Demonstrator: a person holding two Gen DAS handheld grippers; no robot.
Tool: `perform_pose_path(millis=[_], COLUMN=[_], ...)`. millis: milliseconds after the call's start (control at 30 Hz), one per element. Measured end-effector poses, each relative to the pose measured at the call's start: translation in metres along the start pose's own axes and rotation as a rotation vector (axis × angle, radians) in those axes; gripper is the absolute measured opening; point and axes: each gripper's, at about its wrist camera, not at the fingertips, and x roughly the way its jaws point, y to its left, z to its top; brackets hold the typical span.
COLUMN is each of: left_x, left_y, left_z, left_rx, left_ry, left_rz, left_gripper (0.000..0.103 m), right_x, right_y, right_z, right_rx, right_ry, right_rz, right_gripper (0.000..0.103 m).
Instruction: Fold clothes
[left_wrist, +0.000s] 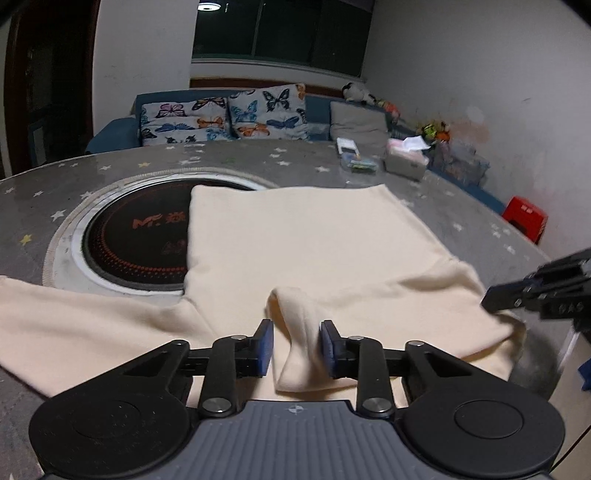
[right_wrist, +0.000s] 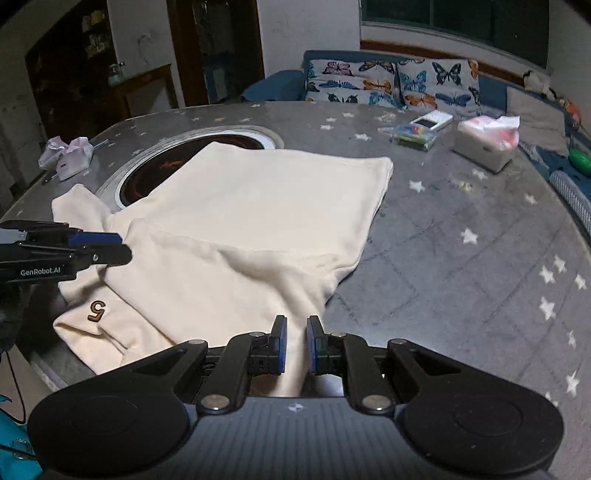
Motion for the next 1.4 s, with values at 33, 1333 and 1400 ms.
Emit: perform_pose_path(millis=[33,1333,1400], left_x=[-0.001,-0.008,-0.009], left_y=[0.000,-0.005,-0.005], left_z=[-0.001,0.003,0.003], left_rx=[0.004,0.057,0.059], left_ry=[-0.001,0.045,0.047], left_rz=[0.004,0.005,0.004], left_gripper=[0.025,0.007,0.007], right_x=[-0.002,0.028,0.023], right_y=[0.000,-0.034,-0.039], right_z=[0.003,0.034,0.034], right_rx=[-0.010,-0.202,-0.208], right_ry=[-0.013,0.020,0.018], right_rz=[-0.003,0.014,0.011], right_gripper=[0.011,0.009,0.009])
